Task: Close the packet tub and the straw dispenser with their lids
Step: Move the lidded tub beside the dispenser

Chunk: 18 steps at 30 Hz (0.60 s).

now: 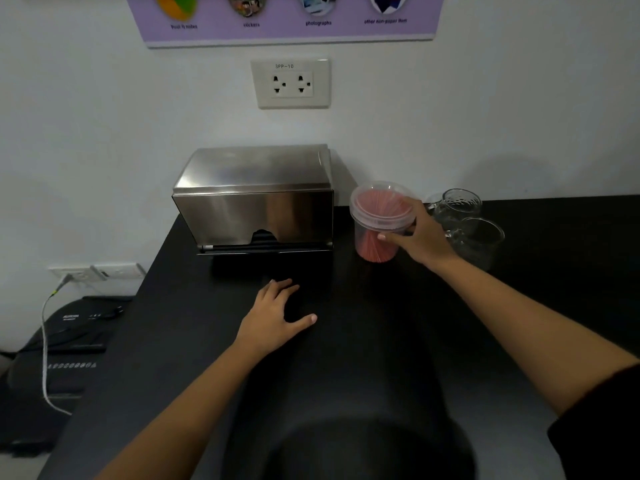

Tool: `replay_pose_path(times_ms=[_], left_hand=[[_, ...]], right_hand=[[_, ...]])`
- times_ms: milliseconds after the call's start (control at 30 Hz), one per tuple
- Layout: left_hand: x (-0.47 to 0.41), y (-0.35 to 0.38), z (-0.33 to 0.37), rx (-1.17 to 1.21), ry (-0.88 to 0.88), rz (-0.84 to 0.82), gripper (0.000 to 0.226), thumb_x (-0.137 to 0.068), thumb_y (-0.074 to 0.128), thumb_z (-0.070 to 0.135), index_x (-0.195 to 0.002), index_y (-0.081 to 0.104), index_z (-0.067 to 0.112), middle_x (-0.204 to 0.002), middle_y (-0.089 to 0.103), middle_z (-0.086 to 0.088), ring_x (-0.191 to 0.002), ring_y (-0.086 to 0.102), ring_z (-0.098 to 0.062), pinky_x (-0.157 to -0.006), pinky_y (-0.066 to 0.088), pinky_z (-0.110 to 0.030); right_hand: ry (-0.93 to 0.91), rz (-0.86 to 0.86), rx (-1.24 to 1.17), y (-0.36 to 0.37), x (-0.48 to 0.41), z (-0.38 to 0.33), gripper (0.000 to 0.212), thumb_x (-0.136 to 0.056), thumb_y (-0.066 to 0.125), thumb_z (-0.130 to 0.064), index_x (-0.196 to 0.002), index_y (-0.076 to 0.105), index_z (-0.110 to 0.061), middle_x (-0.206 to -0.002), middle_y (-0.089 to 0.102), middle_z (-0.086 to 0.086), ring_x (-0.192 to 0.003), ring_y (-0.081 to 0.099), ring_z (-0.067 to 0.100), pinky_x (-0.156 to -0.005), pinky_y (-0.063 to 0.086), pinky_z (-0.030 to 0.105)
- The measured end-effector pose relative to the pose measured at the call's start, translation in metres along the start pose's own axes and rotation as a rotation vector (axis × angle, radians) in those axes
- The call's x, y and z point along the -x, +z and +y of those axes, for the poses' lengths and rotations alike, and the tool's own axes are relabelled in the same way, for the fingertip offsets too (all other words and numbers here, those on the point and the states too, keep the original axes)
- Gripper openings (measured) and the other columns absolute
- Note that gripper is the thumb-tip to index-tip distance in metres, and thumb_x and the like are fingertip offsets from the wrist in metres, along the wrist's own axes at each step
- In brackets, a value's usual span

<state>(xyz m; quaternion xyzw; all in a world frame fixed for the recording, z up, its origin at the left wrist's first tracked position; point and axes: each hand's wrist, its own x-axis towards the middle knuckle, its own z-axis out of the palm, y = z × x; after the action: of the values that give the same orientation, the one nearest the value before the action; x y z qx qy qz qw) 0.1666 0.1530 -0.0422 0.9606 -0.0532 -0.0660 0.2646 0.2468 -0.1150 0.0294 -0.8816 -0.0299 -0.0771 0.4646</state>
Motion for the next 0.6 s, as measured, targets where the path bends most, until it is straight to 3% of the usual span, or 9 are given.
replay_pose_path(times_ms=[200, 467, 600], left_hand=[[0.001, 0.001, 0.000, -0.013, 0.009, 0.021, 0.075, -0.077, 0.059, 0.056, -0.139, 0.033, 0.025, -0.153, 0.025, 0.006, -0.144, 0.009, -0.016, -0.112, 0.027, -0.039], [0.000, 0.001, 0.000, -0.006, 0.027, 0.039, 0.075, -0.077, 0.059, 0.056, -0.139, 0.035, 0.022, -0.151, 0.028, 0.004, -0.143, 0.011, -0.017, -0.113, 0.024, -0.036], [0.001, 0.004, -0.001, -0.014, 0.030, 0.054, 0.075, -0.076, 0.059, 0.056, -0.139, 0.036, 0.022, -0.151, 0.029, 0.004, -0.143, 0.012, -0.017, -0.112, 0.025, -0.036]], right_hand=[[-0.020, 0.024, -0.019, 0.003, -0.012, 0.002, 0.077, -0.066, 0.079, -0.017, -0.131, 0.038, -0.011, -0.128, 0.052, 0.013, -0.114, 0.051, 0.026, -0.092, 0.038, 0.025], [-0.051, 0.053, -0.004, 0.009, -0.024, 0.002, 0.077, -0.066, 0.079, -0.014, -0.130, 0.038, -0.007, -0.128, 0.052, 0.015, -0.116, 0.050, 0.027, -0.095, 0.039, 0.029], [-0.050, 0.069, 0.019, 0.012, -0.032, 0.004, 0.077, -0.066, 0.079, -0.016, -0.130, 0.038, -0.007, -0.127, 0.052, 0.015, -0.116, 0.049, 0.027, -0.092, 0.037, 0.025]])
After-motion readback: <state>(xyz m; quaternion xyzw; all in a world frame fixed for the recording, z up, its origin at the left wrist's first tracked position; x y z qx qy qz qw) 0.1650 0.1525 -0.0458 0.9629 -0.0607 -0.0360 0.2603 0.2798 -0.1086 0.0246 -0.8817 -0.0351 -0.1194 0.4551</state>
